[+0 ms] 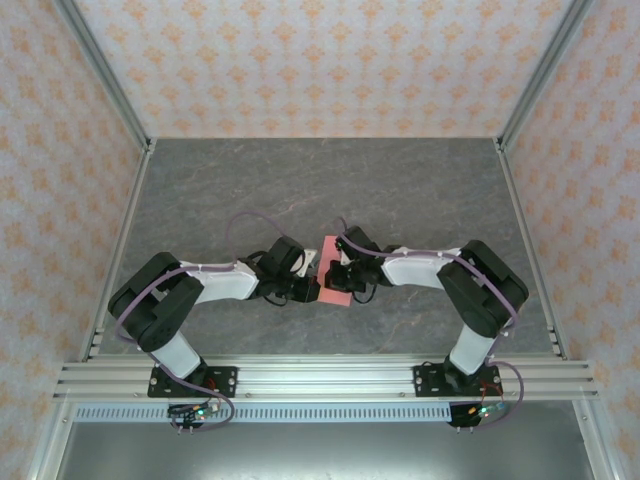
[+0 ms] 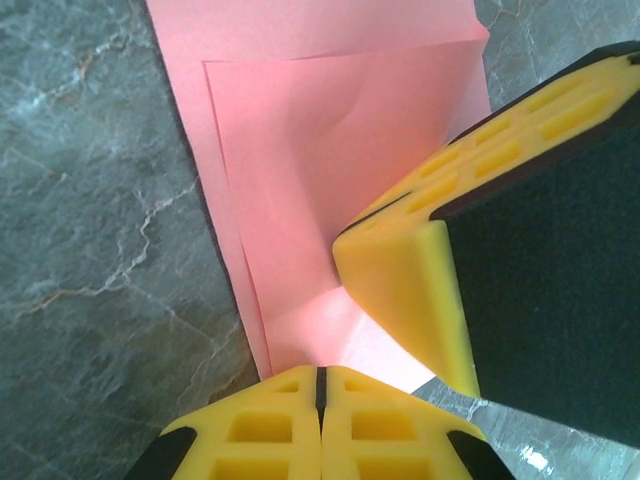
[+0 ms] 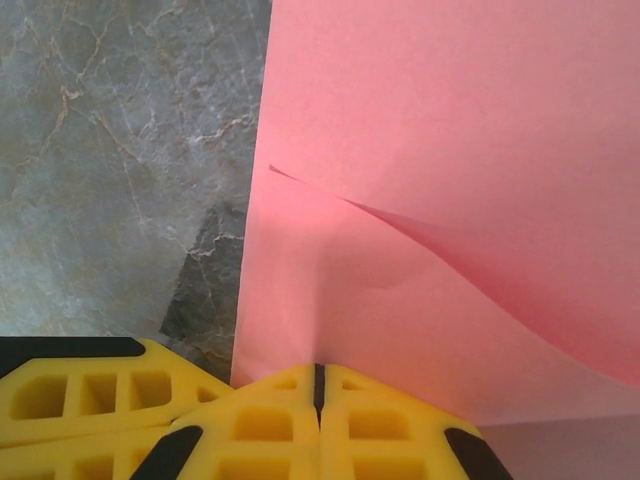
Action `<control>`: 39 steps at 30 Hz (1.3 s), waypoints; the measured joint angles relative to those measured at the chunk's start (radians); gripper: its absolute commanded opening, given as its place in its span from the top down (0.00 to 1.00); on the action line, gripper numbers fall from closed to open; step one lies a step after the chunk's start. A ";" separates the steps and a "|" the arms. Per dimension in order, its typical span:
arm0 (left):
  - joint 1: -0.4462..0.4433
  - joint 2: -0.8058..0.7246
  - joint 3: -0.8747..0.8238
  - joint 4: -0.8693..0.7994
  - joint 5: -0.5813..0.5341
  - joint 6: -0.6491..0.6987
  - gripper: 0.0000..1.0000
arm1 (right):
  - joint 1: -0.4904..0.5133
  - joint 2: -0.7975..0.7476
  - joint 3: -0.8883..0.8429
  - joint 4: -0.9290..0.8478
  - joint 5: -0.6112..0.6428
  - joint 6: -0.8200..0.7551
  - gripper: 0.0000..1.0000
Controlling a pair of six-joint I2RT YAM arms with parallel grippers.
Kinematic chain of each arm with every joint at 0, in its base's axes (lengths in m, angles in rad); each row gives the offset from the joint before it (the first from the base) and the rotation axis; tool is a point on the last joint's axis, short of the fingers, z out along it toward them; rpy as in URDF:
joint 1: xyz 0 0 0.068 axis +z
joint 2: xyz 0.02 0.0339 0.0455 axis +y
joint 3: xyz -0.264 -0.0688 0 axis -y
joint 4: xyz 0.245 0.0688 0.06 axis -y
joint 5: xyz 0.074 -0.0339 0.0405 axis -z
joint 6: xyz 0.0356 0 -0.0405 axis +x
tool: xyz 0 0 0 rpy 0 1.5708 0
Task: Fold a paper plane with a square sheet of paper (fold left side to right side)
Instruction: Fold the triangle a second time at the center of the table.
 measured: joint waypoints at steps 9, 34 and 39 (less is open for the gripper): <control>-0.001 0.000 -0.005 0.016 -0.004 0.000 0.94 | -0.053 -0.011 0.000 -0.034 -0.008 -0.039 0.96; -0.001 -0.001 -0.011 0.028 -0.005 0.000 0.94 | -0.260 -0.058 -0.027 -0.101 -0.011 -0.136 0.95; -0.001 -0.005 -0.011 0.022 -0.007 0.000 0.94 | -0.285 -0.159 -0.045 -0.155 0.032 -0.136 0.95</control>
